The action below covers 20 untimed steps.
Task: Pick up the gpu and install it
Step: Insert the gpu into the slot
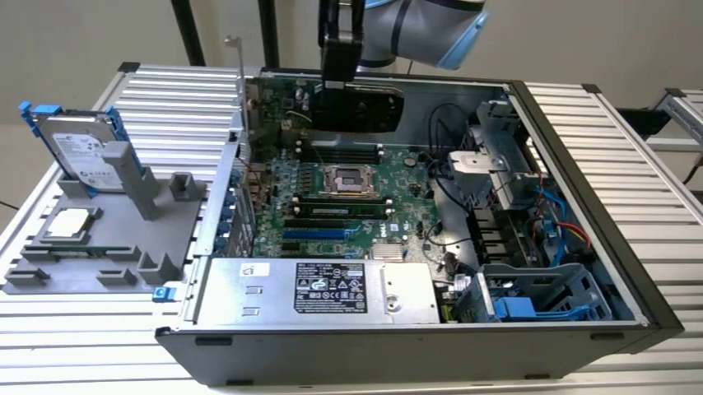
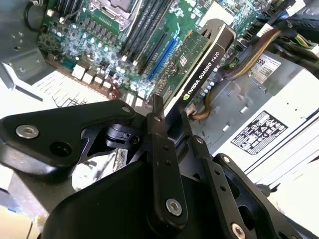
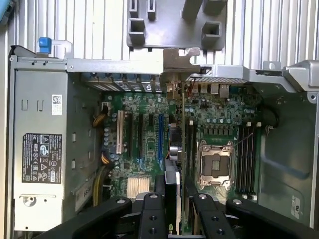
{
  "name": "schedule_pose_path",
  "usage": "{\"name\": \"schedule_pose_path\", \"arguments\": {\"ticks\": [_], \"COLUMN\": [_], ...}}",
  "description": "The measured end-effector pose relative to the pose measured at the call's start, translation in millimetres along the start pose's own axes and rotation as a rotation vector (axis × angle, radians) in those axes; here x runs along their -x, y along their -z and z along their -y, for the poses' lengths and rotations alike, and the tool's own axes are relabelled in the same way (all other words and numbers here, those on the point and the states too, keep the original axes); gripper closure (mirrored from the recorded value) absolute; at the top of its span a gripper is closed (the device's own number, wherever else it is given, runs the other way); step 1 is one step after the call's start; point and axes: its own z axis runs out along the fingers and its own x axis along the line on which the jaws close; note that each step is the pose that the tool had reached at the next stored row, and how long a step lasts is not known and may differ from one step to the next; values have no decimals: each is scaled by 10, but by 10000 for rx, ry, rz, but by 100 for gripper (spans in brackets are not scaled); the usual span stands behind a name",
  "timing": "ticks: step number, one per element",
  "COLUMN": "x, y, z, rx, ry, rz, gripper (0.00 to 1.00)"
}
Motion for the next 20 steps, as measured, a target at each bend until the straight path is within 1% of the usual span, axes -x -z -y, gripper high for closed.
{"name": "schedule_pose_path", "arguments": {"ticks": [2,7,9,14,17,20], "x": [0,0,0,-1,-1,-2], "y": [0,-1,-11,-49,-73,-93], "z": [0,0,1,2,3,4], "rx": [2,9,-37,-218,-258,-270], "ry": [121,132,134,137,96,-52], "rz": [-4,-5,-8,-13,-13,-9], "gripper": [100,100,100,100,100,100]}}
